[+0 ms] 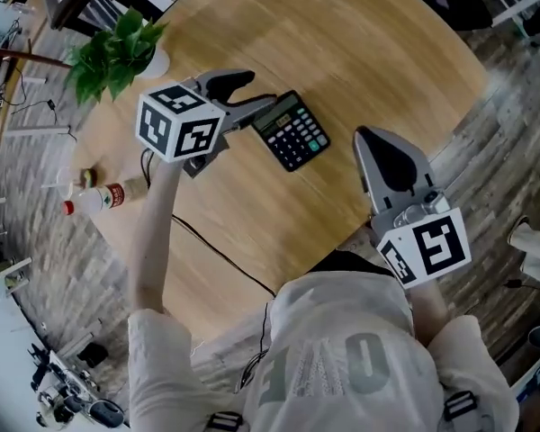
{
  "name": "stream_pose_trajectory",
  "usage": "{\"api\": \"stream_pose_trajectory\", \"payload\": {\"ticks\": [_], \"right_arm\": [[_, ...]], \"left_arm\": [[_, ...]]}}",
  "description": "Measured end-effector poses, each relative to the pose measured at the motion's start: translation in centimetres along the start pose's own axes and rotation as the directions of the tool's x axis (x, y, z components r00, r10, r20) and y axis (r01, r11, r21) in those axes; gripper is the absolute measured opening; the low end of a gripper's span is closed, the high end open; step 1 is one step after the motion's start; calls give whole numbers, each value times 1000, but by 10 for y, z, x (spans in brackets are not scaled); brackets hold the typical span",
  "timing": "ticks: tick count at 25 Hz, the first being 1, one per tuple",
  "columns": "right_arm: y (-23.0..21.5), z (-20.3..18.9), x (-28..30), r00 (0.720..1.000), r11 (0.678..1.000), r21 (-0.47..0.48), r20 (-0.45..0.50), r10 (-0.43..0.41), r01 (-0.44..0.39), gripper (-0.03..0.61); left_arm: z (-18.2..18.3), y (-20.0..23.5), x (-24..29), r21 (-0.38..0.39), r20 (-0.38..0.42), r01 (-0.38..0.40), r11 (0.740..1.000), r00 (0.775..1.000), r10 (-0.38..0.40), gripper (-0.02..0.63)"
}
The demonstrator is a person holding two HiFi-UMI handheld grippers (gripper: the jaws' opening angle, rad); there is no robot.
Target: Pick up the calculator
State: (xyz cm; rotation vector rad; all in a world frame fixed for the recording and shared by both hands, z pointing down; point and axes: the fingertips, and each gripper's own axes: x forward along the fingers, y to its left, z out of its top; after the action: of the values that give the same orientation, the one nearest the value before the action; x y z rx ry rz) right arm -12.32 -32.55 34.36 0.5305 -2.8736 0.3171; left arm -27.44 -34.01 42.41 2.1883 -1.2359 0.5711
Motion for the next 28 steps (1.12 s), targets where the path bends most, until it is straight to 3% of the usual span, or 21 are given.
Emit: {"api": "stream_pose_trajectory", "payload": {"ticks": [3,7,13,19,24,28], "right_arm": [[-8,-12,10,1000,999,41,-21,-9,10,18],[-20,-31,19,998,996,87,-64,-10,16,18],[-28,-54,41,993,987,160,-116,26,-7,18],[-29,-67,49,988,979,199,-142,65,-35,18],[-33,-72,49,986,975,217,-149,80,-46,18],[-35,-77,49,985,973,228,-155,81,-44,18]], "left_arm": [[-33,12,34,-118,-120,95,988,987,-109,244],[-68,11,62,-228,-178,174,958,960,-217,244],[-82,17,75,-307,-174,221,926,943,-283,244],[-99,13,82,-380,-192,278,882,909,-369,244],[-108,5,86,-425,-241,311,850,866,-438,242],[-111,-10,88,-483,-257,372,793,805,-535,241]]}}
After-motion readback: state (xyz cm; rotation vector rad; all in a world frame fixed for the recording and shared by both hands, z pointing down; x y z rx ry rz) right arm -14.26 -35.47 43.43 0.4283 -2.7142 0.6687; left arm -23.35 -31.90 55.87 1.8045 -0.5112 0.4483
